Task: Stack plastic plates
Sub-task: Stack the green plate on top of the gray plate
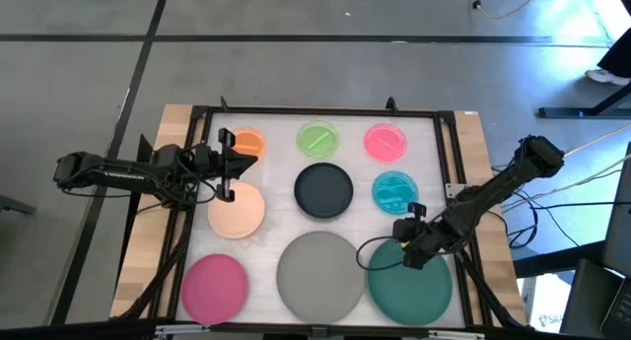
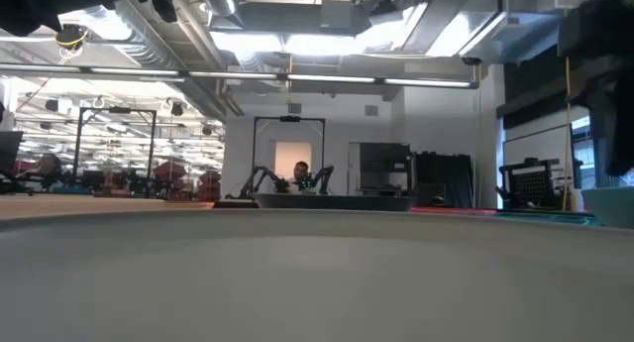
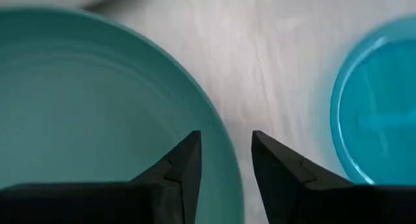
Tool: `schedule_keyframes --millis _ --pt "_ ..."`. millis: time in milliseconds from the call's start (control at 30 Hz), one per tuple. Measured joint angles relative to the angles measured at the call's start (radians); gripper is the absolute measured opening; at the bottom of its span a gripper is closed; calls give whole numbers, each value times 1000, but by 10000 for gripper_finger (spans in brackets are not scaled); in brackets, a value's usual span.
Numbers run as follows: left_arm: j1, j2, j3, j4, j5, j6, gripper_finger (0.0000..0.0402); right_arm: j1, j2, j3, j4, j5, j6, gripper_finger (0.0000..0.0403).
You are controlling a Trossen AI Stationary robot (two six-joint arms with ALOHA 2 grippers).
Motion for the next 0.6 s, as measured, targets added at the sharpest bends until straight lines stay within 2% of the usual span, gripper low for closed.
schedule_keyframes --millis 333,600 --pt "0 0 0 -7 -20 1 6 0 0 -40 9 -40 34 124" --pt "0 0 0 -11 -26 0 6 1 0 -49 68 -19 32 124"
